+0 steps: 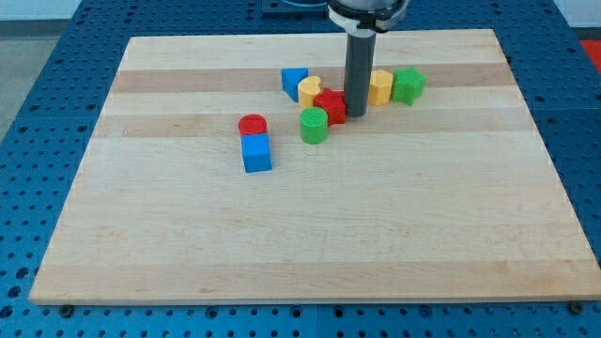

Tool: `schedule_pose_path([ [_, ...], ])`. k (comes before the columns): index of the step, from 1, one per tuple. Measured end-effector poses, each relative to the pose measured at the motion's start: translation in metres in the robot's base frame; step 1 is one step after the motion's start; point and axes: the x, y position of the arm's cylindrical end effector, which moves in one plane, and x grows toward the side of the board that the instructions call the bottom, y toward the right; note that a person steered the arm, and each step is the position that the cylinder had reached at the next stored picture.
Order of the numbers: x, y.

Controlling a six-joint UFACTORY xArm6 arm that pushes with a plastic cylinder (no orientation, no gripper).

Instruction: Separate the group of blocks

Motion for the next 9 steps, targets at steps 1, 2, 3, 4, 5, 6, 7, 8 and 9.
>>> schedule_pose_path([
  [1, 0.000, -0.011],
  [2, -0.004, -0.026],
  [3, -0.011, -0.037],
  [4, -0.012, -0.049],
  [5, -0.012, -0.058],
  [6, -0.012, -0.067],
  [7, -0.012, -0.078],
  [8, -0.012, -0.091],
  [9, -0.012, -0.099],
])
